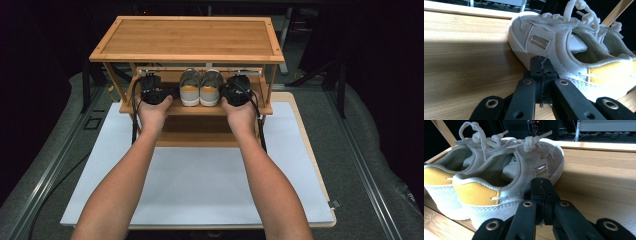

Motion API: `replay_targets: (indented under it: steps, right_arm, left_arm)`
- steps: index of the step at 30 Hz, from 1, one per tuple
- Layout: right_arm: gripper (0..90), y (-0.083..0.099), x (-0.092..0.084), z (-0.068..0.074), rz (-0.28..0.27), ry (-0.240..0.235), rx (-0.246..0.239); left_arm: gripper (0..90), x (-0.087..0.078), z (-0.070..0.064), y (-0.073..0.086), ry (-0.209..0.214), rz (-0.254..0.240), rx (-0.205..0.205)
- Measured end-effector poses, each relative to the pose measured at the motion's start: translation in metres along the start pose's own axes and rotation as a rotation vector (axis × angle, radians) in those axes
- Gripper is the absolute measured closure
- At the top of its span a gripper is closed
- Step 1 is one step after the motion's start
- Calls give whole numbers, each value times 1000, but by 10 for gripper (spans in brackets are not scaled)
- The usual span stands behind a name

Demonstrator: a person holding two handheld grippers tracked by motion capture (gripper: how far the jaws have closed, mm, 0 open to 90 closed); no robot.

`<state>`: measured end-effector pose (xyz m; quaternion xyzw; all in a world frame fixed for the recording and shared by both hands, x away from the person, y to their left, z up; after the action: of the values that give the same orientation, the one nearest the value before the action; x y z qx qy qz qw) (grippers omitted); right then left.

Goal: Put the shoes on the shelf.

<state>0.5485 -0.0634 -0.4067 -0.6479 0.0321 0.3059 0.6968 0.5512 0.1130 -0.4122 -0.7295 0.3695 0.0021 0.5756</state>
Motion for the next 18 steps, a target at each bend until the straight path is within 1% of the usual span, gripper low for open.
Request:
replay_targets:
  steps: [3, 4, 5, 6, 7, 8, 9, 10, 13, 14, 15, 16, 17, 18]
  right_arm:
    - [900, 0, 0, 0, 6, -2, 0]
    - [900, 0, -1, 0, 7, -19, 1]
    - [900, 0, 0, 0, -2, -4, 1]
    - [900, 1, -1, 0, 4, -4, -1]
    - [900, 1, -1, 0, 4, -4, -1]
    - [900, 0, -3, -2, -12, 2, -5]
    - [900, 0, -3, -2, -12, 2, -5]
    - [900, -1, -5, -3, -29, 11, -5]
    - [900, 0, -8, -3, -26, 4, -8]
    - [900, 1, -9, -3, -25, 16, -16]
    - [900, 2, -10, -3, -32, 25, -30]
    - [900, 2, -12, -2, -31, 22, -41]
    - [900, 2, -15, -1, -32, 31, -44]
    - [900, 2, -19, 0, -55, 23, -37]
  left_arm:
    - [900, 0, 0, 0, 3, 2, -5]
    - [899, -1, 1, 0, 21, 4, -28]
    - [899, -1, 2, 0, 28, -2, -42]
    - [899, -2, 2, -2, 37, -26, -66]
    - [899, -2, 2, -2, 37, -26, -66]
    - [899, -3, 3, -4, 42, -40, -80]
    - [899, -4, 4, -4, 44, -36, -76]
    - [899, -7, 6, -3, 45, -30, -71]
    - [898, -11, 10, -1, 45, -28, -64]
    - [898, -14, 10, 1, 52, -13, -55]
    - [898, -16, 11, 2, 46, -22, -50]
    - [898, -17, 11, 4, 43, -26, -44]
    - [898, -20, 11, 5, 42, -28, -51]
    - [898, -22, 11, 7, 46, -30, -45]
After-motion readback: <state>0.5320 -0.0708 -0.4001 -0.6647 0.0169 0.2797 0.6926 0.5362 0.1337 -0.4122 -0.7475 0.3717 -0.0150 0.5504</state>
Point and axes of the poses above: each handheld gripper's, and its own axes: x roughly forward along the jaws, y roughly out of its underside, z roughly to its left, the point moved 9 cm from there along x, roughly forward along the jaws, and after that the axes turned 1 degree about y, right-handed, at the moved point
